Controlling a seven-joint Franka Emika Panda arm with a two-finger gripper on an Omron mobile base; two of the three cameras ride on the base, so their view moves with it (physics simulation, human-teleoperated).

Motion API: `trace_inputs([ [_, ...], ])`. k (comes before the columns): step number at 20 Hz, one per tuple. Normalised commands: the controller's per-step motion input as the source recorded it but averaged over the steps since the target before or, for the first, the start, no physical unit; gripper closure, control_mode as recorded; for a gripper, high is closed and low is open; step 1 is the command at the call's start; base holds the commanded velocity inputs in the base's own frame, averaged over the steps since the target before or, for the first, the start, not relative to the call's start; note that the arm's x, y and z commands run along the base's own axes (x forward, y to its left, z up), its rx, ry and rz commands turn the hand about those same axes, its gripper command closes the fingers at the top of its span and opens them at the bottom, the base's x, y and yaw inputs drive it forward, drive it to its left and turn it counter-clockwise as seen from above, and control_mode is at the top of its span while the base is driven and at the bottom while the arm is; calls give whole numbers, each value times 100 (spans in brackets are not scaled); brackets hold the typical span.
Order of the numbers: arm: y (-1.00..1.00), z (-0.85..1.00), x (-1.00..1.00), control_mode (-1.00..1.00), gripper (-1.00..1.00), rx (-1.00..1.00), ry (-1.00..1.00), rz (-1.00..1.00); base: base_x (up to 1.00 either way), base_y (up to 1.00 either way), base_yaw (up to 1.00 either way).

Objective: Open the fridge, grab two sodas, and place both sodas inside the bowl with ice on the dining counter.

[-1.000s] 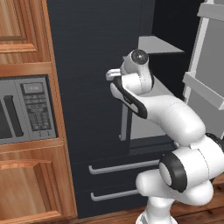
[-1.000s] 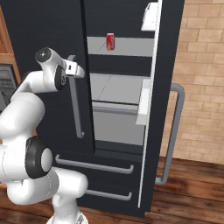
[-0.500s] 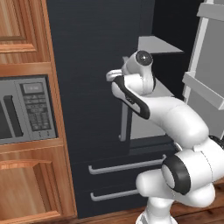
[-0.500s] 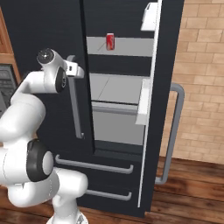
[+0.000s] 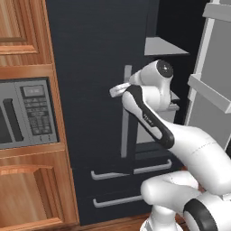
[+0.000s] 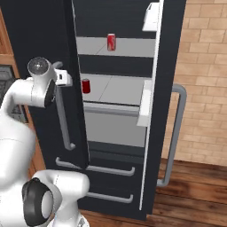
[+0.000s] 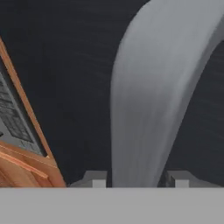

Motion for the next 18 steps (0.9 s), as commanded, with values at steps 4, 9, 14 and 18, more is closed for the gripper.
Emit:
trace_inputs([
  [4, 64, -18, -100, -100, 100, 0, 0, 20, 0, 0, 0],
  [9, 67, -14, -100, -100, -100, 0, 0, 15, 0, 0, 0],
  [14, 24, -5, -98, -100, -100, 4, 1, 4, 0, 0, 0],
  [18, -25, 10, -86, -100, -100, 12, 3, 0, 0, 0, 0],
])
